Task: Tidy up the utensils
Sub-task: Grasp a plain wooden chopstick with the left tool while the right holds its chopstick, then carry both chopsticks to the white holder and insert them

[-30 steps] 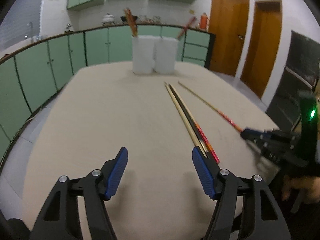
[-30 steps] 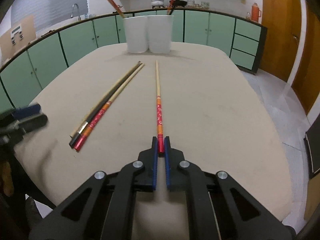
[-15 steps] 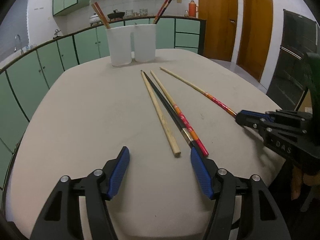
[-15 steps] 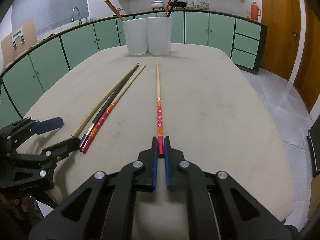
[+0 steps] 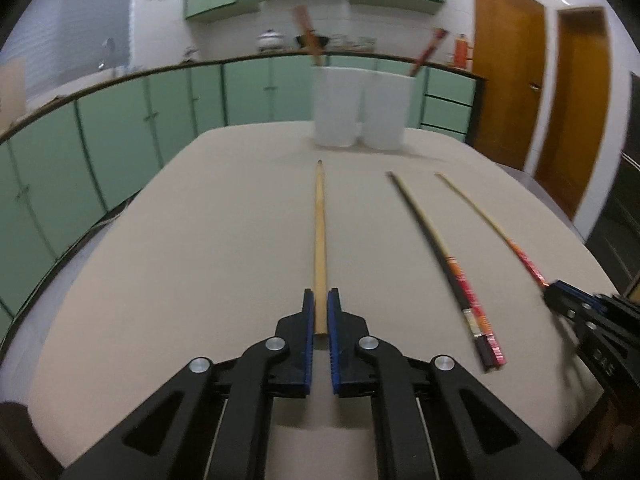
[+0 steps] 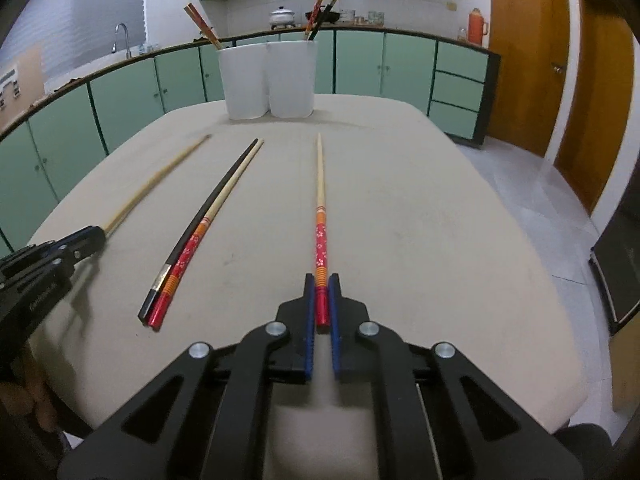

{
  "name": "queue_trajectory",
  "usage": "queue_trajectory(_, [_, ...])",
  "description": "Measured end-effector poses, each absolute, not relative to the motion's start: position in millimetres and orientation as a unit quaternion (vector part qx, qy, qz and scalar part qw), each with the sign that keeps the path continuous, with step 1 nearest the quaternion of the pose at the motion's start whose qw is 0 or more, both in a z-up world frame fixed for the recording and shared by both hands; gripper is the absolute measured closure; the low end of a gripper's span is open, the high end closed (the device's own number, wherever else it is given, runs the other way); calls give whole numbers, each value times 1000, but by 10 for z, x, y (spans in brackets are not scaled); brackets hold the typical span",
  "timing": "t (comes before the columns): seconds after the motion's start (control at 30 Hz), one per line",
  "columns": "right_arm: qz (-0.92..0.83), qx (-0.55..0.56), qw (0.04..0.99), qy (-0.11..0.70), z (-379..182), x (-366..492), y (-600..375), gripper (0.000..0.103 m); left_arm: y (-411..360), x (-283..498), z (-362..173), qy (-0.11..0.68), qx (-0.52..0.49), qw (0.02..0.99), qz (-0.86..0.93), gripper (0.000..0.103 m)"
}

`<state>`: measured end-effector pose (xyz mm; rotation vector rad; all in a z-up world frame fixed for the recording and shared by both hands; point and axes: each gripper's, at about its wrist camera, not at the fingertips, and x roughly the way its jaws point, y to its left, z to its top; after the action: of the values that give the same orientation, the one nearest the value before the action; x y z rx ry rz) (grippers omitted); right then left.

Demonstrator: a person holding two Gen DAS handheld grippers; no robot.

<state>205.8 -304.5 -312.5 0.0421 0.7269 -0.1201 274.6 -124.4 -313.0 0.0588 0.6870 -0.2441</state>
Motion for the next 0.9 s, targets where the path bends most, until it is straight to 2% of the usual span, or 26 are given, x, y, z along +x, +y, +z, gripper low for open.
queue_trajectory(0.1, [-32, 13, 935, 353, -3113, 2028, -2963, 94, -1232, 2695, -3150, 342, 39, 931, -123, 95])
queue_trajectory(0.13, [-30, 15, 935, 354, -3103, 2013, -2980, 90, -1230, 2676, -3145, 344, 40, 929, -127, 90])
queue_trajectory(0.17, [-30, 16, 935, 354, -3102, 1998, -2993, 85, -1222, 2671, -3138, 346, 40, 929, -128, 77])
queue_trajectory(0.23, [-31, 20, 932, 360, -3123, 1967, -3040, 85, -1192, 2662, -3142, 350, 39, 927, -129, 67])
queue_trajectory(0.3, [-29, 19, 932, 361, -3136, 1978, -3056, 85, -1187, 2654, -3150, 349, 41, 927, -132, 68])
queue_trajectory(0.33, [-28, 15, 932, 362, -3129, 1993, -3044, 87, -1190, 2666, -3145, 348, 41, 927, -135, 78])
queue_trajectory(0.37, [-22, 16, 931, 365, -3122, 2019, -3038, 97, -1188, 2661, -3141, 350, 39, 926, -138, 96])
queue_trajectory(0.53, [-22, 30, 929, 367, -2982, 2005, -3058, 98, -1102, 2678, -2996, 367, 15, 919, -145, 96])
queue_trajectory(0.9, [-2, 42, 952, 303, -1903, 1718, -3138, 98, -861, 2470, -2011, 321, 19, 933, -160, 96])
